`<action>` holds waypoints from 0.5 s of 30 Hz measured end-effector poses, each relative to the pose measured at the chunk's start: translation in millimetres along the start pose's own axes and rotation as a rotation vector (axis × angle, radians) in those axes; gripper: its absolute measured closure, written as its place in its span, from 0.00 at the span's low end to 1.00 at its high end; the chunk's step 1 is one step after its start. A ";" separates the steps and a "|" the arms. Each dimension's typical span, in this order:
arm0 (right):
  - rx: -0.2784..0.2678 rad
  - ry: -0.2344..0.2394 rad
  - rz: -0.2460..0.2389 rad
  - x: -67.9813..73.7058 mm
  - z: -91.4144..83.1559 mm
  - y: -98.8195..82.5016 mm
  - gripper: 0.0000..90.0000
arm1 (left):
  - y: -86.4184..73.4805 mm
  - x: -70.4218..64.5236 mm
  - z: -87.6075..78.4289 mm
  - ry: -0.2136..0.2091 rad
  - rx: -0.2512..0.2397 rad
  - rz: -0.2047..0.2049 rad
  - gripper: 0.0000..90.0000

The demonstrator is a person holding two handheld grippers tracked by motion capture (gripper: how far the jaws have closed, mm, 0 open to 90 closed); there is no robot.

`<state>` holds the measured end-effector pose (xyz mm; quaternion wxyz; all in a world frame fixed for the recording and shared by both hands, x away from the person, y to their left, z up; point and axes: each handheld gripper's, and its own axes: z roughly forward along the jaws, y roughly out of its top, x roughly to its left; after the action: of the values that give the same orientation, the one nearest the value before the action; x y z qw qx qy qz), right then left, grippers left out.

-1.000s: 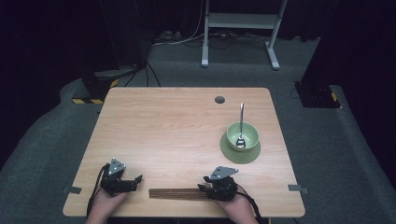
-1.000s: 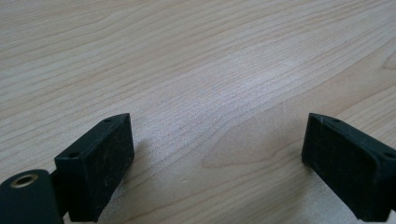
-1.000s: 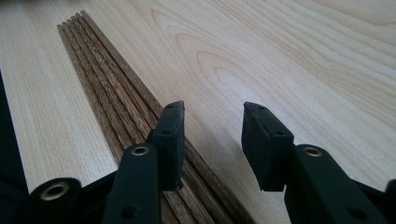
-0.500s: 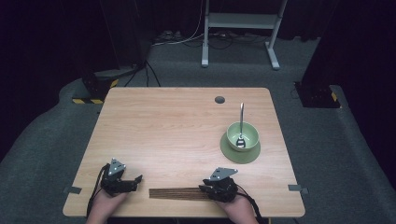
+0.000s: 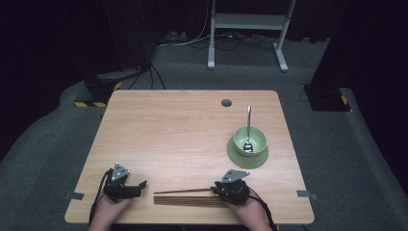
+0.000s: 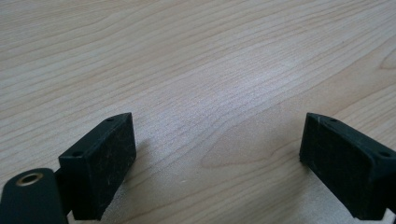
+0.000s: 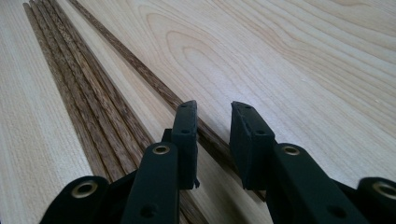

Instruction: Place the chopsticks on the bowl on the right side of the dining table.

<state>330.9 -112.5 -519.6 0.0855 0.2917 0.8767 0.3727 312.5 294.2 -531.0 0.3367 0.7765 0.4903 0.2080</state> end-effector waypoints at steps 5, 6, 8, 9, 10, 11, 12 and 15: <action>-0.003 -0.006 0.007 -2.7 -0.4 -0.4 0.83 | -0.1 -0.5 -0.3 0.007 -0.002 0.002 0.13; -0.004 -0.007 0.003 -2.9 -0.2 -0.3 0.84 | -0.1 -0.6 -0.3 0.008 -0.003 0.003 0.13; -0.002 -0.010 -0.005 -3.7 0.3 0.2 0.86 | -0.1 -0.5 -0.5 0.008 -0.004 0.005 0.14; -0.002 -0.010 -0.008 -4.4 0.8 0.8 0.86 | -0.2 -0.5 -0.6 0.008 -0.004 0.006 0.14; 0.000 -0.012 -0.016 -5.1 1.1 1.3 0.87 | -0.2 -0.6 -0.6 0.009 -0.005 0.006 0.14; -0.001 -0.009 -0.015 -5.8 1.7 1.9 0.88 | -0.2 -0.7 -0.7 0.010 -0.006 0.007 0.15; 0.000 -0.009 -0.020 -6.7 2.2 2.6 0.88 | -0.3 -0.8 -0.7 0.011 -0.007 0.009 0.15; 0.007 0.001 -0.041 -9.2 3.7 5.1 0.90 | -0.2 -0.3 -0.6 0.007 -0.005 0.004 0.15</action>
<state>342.0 -112.8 -519.3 0.0918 0.2740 0.8838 0.3679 311.9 294.2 -530.7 0.3365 0.7759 0.4896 0.2123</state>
